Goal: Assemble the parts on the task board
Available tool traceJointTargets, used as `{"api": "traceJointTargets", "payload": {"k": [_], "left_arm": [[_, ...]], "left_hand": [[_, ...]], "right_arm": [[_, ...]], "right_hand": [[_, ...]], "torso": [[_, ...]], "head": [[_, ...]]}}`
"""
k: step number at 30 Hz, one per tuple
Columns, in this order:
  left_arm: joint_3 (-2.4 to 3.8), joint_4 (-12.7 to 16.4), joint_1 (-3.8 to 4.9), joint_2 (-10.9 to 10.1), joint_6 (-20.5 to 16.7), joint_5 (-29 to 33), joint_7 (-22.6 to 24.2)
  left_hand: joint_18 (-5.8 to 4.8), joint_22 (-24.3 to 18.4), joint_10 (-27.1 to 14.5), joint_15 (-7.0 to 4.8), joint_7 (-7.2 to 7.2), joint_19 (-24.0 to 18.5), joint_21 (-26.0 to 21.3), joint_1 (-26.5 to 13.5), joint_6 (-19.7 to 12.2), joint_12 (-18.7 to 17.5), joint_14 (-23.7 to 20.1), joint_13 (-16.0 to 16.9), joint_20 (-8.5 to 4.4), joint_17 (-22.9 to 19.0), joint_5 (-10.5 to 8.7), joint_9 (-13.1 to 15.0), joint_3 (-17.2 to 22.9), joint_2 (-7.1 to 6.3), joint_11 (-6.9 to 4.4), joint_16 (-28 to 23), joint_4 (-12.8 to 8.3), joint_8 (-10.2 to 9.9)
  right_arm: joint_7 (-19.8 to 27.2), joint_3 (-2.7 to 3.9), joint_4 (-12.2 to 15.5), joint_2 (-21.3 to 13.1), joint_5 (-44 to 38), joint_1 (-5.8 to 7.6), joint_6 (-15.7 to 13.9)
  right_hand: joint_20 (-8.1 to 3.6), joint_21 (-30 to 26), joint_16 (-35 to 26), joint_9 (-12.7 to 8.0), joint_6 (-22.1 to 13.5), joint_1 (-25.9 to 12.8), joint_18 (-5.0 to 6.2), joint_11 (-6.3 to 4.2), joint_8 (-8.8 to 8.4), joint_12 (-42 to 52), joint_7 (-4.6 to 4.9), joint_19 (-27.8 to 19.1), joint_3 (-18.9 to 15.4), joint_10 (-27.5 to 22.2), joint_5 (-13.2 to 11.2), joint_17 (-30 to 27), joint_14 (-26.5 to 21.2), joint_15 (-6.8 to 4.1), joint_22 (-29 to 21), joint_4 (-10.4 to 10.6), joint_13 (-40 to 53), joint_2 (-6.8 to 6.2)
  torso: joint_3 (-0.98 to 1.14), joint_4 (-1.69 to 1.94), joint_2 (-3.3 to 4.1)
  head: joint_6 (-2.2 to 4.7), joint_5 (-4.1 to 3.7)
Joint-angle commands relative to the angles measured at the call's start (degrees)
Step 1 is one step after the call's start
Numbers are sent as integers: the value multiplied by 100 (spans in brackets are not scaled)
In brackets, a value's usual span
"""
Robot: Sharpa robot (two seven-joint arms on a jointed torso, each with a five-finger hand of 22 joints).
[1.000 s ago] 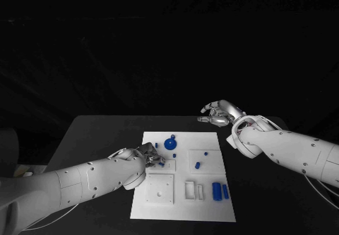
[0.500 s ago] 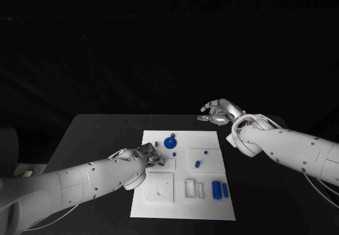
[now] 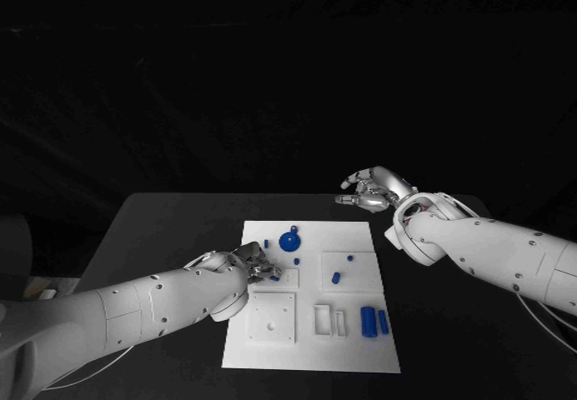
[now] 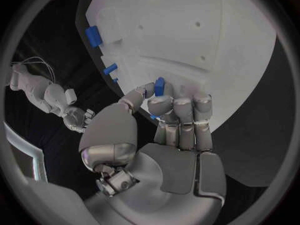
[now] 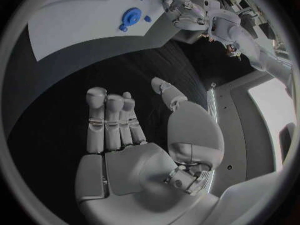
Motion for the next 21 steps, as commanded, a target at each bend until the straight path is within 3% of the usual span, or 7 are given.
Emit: {"api": "traceJointTargets", "payload": {"k": [1,11,21], "left_arm": [[-3,12,-13,28,156,-62,35],[-3,1,-23,63,226,-102,42],[-2,-28,-36,99,250,-116,43]], "left_hand": [[97,105,-356,-447,-655,-12,26,59,706,33,330,-15,-679,-11,-52,12,89,-11,-319,38,-58,20],[101,103,-362,-447,-666,-18,37,79,752,61,331,-38,-676,-23,-96,19,81,-42,-329,57,-63,37],[107,97,-371,-453,-695,-23,54,89,838,120,334,-84,-672,-47,-255,48,56,-64,-354,94,-34,98]], "right_arm": [[42,3,11,4,1,0,64],[39,3,4,26,3,0,85],[36,3,2,34,4,-1,103]], "right_hand": [[15,-31,-37,-8,-21,6,582,9,16,33,75,4,-31,-44,18,-7,14,-22,6,-3,-10,65],[16,-33,-37,-9,-19,5,582,9,17,37,74,6,-34,-45,21,-7,14,-23,8,-3,-15,68],[16,-34,-36,-11,-19,4,582,9,17,41,74,6,-37,-46,27,-7,15,-23,10,-3,-19,70]], "torso": [[2,1,-1],[3,0,1],[6,-1,2]], "head": [[2,0],[-7,-4],[-20,-7]]}}
